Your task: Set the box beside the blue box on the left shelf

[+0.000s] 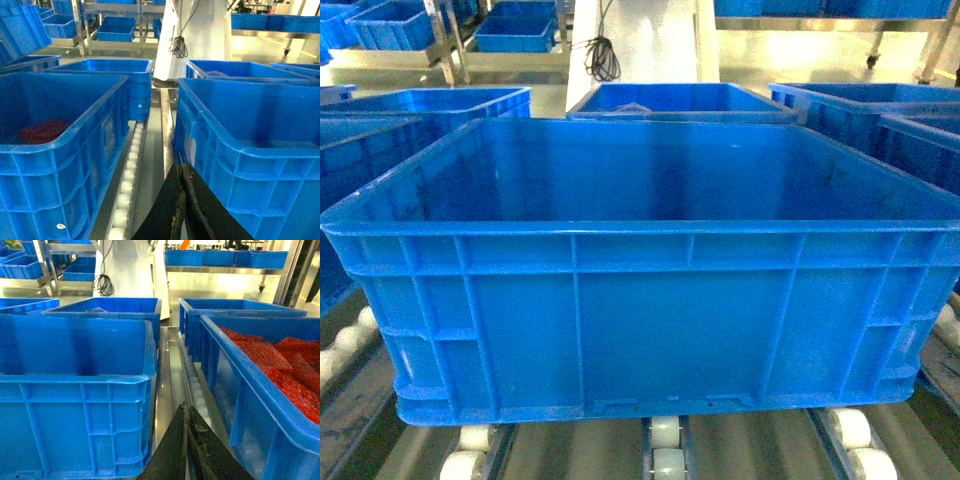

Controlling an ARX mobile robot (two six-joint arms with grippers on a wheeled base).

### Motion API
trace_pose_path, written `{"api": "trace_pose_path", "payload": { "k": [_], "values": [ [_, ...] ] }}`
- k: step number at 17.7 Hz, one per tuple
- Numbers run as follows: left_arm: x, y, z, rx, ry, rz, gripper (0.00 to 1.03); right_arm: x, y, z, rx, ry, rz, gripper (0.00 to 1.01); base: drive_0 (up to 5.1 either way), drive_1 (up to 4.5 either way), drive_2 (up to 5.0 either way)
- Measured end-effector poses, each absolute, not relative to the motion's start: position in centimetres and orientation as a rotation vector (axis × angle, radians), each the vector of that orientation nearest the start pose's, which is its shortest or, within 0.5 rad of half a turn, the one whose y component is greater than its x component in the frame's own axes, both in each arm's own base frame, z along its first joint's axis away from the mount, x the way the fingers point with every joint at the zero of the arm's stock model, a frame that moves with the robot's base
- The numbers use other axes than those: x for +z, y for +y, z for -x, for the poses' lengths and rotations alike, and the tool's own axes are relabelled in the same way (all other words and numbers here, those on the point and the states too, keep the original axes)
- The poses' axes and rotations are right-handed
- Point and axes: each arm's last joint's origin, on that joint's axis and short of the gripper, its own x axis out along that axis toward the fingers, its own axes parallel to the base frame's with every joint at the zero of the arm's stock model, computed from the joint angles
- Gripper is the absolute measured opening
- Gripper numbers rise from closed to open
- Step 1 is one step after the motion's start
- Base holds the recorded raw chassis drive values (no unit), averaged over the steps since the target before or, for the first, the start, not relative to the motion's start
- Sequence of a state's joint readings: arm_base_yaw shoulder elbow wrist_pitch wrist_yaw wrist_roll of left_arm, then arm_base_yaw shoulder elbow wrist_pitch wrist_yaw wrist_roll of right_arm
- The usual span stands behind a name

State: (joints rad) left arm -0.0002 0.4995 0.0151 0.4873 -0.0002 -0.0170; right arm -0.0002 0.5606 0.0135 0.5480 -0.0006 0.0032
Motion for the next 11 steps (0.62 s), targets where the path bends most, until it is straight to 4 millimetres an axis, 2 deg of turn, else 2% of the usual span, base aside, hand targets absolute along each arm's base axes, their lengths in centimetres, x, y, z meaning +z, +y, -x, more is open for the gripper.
{"api": "trace_pose_path", "payload": {
  "k": [11],
  "values": [
    [17.1, 0.0, -11.5, 0.000, -0.012, 0.017, 0.02, 17.1, 0.0, -11.7, 0.000, -0.012, -0.003, 0.01, 0.0, 0.00, 0.0]
  ]
}}
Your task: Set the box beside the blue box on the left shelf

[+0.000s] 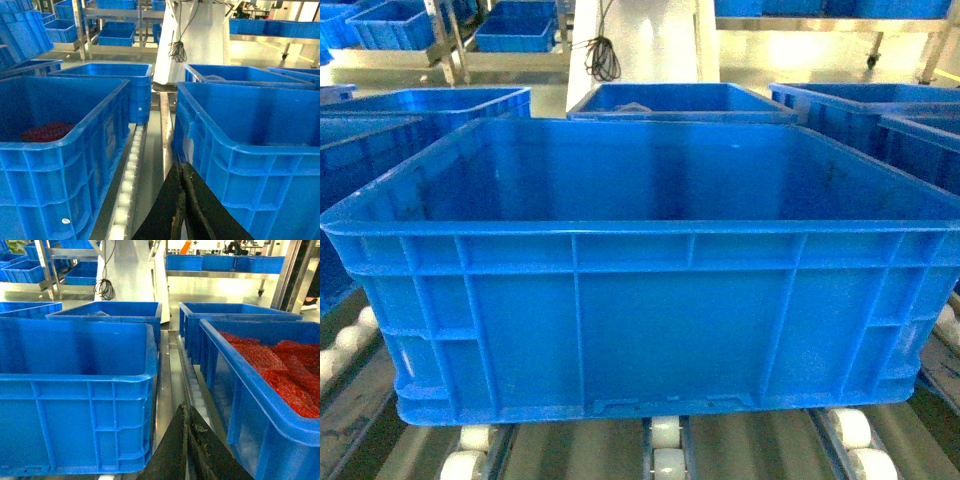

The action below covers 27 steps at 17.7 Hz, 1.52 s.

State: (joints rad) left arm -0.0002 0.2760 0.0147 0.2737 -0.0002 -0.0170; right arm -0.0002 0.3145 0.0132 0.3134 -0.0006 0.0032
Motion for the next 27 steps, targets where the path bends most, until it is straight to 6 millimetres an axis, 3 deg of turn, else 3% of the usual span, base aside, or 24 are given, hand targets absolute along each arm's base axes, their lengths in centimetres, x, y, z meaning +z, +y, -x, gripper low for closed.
{"api": "trace_pose_path", "payload": {
  "k": [10, 16, 17, 19, 23, 24, 25, 27],
  "values": [
    [16.7, 0.0, -9.7, 0.001, -0.001, 0.015, 0.02, 16.9, 0.0, -10.6, 0.000, 0.001, -0.003, 0.01, 0.0, 0.00, 0.0],
    [16.8, 0.0, -9.7, 0.001, -0.002, 0.013, 0.02, 16.8, 0.0, -9.7, 0.000, -0.012, -0.003, 0.01, 0.0, 0.00, 0.0],
    [16.8, 0.0, -9.7, 0.000, -0.002, 0.013, 0.02, 16.7, 0.0, -9.7, 0.001, -0.002, -0.002, 0.06, 0.0, 0.00, 0.0],
    [16.8, 0.0, -9.7, 0.000, -0.003, 0.013, 0.21, 16.7, 0.0, -9.7, 0.000, -0.004, -0.002, 0.26, 0.0, 0.00, 0.0],
    [16.8, 0.0, -9.7, 0.000, -0.003, 0.013, 0.72, 16.7, 0.0, -9.7, 0.000, -0.005, -0.002, 0.77, 0.0, 0.00, 0.0],
    [16.8, 0.0, -9.7, 0.000, -0.003, 0.012, 0.91, 16.7, 0.0, -9.7, 0.000, -0.004, -0.002, 0.97, 0.0, 0.00, 0.0],
    [16.8, 0.0, -9.7, 0.000, -0.003, 0.010, 1.00, 16.7, 0.0, -9.7, 0.000, -0.005, -0.003, 0.98, 0.0, 0.00, 0.0],
    [16.8, 0.0, -9.7, 0.000, -0.003, 0.010, 0.98, 16.7, 0.0, -9.7, 0.000, -0.005, -0.003, 0.98, 0.0, 0.00, 0.0]
  ]
}}
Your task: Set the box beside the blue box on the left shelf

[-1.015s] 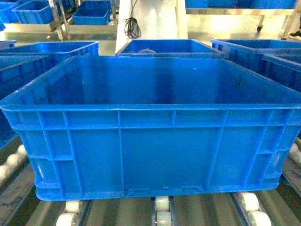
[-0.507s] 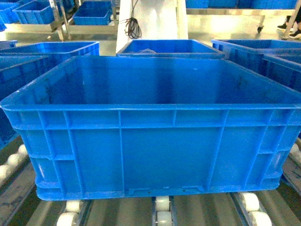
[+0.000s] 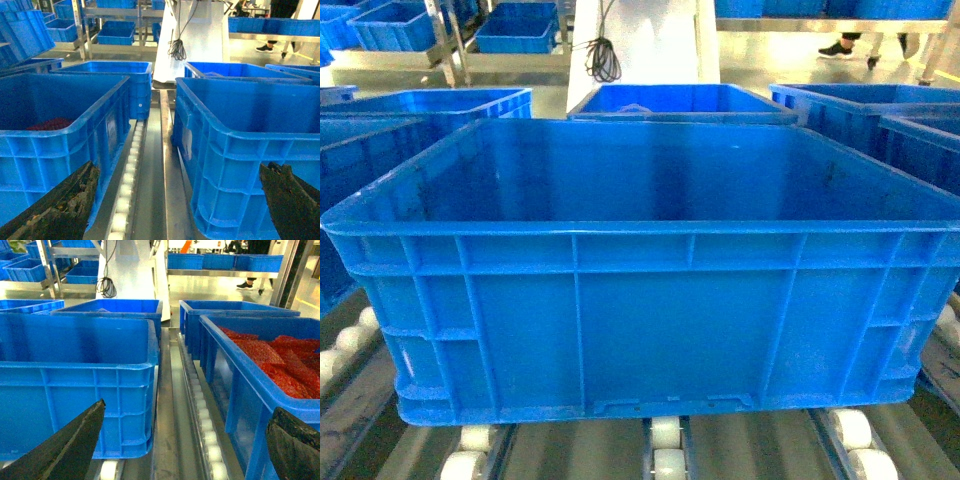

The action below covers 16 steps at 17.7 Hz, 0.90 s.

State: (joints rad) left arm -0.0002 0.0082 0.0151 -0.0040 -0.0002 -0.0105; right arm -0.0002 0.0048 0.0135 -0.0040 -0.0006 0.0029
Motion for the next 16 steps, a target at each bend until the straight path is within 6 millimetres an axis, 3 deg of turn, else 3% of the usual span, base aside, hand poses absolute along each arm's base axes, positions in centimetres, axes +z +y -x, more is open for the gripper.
{"api": "trace_pose_path", "payload": {
  "k": [16],
  "values": [
    [16.76, 0.00, -9.73, 0.000, -0.003, 0.010, 0.98, 16.73, 0.00, -9.72, 0.000, -0.004, -0.002, 0.98, 0.0, 0.00, 0.0]
  ]
}}
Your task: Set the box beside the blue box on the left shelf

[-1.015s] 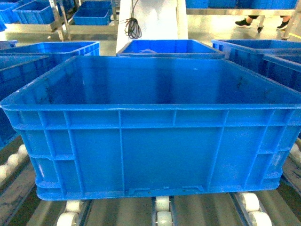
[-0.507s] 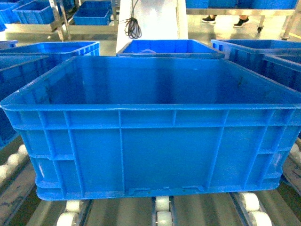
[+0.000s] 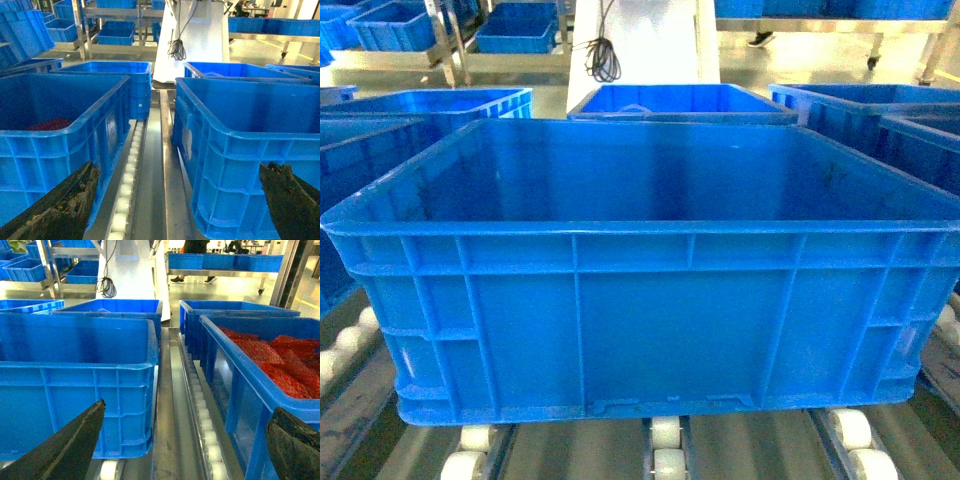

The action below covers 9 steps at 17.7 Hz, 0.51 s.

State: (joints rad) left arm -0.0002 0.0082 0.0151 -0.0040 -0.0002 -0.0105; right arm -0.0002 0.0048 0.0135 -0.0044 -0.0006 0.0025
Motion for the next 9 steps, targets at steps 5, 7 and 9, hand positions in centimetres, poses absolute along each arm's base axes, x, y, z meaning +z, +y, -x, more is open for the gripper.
{"api": "trace_pose_path", "payload": {
  "k": [5, 7, 9],
  "values": [
    [16.76, 0.00, -9.73, 0.000, -0.003, 0.010, 0.98, 16.73, 0.00, -9.72, 0.000, -0.004, -0.003, 0.98, 0.0, 0.00, 0.0],
    [16.76, 0.00, -9.73, 0.000, -0.003, 0.010, 0.98, 16.73, 0.00, -9.72, 0.000, -0.004, -0.002, 0.98, 0.0, 0.00, 0.0],
    [16.76, 0.00, -9.73, 0.000, -0.003, 0.010, 0.98, 16.74, 0.00, -9.72, 0.000, -0.005, -0.002, 0.98, 0.0, 0.00, 0.0]
  ]
}}
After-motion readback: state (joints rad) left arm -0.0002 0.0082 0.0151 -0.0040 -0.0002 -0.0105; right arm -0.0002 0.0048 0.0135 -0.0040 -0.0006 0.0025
